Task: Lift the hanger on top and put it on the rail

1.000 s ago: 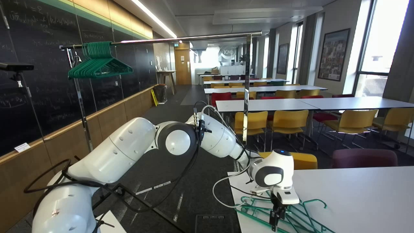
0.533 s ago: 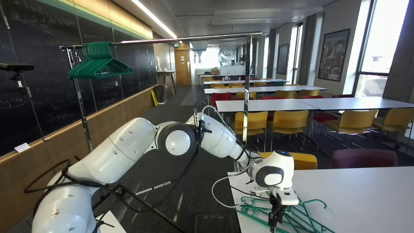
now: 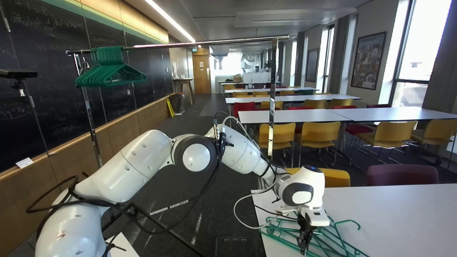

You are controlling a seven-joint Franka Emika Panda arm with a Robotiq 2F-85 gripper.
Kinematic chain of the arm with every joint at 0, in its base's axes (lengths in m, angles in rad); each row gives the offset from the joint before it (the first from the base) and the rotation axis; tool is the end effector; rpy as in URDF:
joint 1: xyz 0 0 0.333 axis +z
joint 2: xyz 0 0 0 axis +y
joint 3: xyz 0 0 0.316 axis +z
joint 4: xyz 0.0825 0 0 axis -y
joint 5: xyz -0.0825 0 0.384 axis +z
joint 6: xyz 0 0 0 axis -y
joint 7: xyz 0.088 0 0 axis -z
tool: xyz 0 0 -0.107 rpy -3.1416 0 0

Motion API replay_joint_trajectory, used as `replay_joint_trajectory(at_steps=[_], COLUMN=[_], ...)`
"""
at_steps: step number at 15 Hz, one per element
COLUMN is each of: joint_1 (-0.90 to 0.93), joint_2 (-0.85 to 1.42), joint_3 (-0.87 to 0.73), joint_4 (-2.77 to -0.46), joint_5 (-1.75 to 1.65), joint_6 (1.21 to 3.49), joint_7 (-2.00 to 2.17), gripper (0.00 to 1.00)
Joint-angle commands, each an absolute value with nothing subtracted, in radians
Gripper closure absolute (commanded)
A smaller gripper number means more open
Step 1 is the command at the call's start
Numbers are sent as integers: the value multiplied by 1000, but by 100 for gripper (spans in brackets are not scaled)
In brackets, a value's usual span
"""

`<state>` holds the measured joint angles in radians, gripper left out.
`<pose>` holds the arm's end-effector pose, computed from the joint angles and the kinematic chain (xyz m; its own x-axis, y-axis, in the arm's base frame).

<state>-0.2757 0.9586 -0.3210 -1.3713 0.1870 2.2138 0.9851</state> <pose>0.6261 -0.3616 0.1493 -0.0048 -0.9980 0.0634 -0.9924 0.0125 0.1222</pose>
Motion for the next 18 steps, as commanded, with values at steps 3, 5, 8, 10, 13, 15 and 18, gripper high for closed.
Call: replay_joint_trajectory(at_steps=[3, 5, 8, 10, 13, 15, 18], joint_1=[-288, -287, -286, -285, -286, -286, -286], joint_2=[964, 964, 964, 964, 962, 961, 958], joint_3=[-320, -320, -321, -322, -321, -322, -322], joint_4=[-1336, -1337, -1337, -1337, -1339, -1339, -1341], joint_5=[161, 159, 155, 153, 152, 151, 150], joint_6=[2166, 2167, 2168, 2167, 2169, 2168, 2169], joint_7=[979, 979, 980, 982, 980, 979, 978], gripper=[97, 97, 89, 63, 43, 41, 69])
